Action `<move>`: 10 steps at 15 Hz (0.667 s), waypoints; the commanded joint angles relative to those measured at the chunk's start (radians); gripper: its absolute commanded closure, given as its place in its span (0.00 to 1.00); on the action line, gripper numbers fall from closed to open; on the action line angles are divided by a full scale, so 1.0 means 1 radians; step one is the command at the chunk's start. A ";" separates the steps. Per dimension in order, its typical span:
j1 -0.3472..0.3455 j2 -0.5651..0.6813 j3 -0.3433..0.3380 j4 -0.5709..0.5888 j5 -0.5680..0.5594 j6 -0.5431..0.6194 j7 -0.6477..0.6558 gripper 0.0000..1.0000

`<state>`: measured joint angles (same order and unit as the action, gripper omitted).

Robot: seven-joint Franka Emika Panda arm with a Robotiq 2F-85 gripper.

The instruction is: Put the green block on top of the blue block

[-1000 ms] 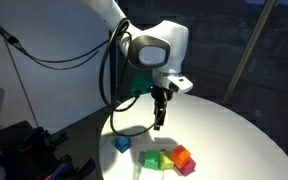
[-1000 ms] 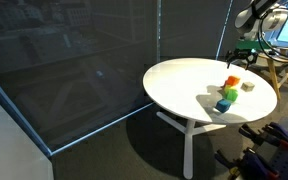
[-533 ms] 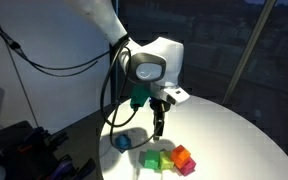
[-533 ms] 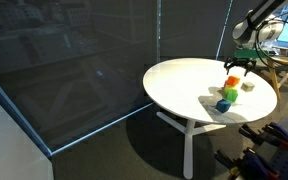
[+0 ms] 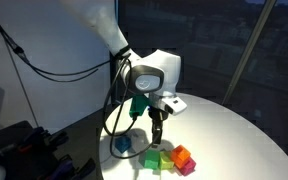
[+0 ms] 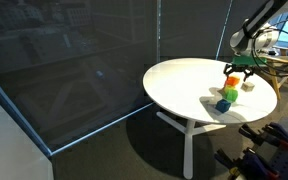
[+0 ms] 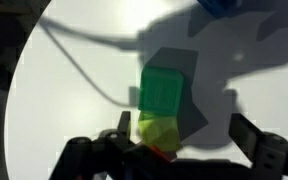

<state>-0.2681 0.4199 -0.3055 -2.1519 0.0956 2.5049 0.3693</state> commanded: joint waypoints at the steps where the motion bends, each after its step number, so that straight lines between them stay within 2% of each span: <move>1: -0.002 0.010 -0.004 -0.002 0.015 0.019 -0.015 0.00; 10: 0.010 0.018 -0.007 0.002 0.005 0.004 -0.003 0.00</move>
<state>-0.2655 0.4368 -0.3056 -2.1518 0.0956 2.5113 0.3694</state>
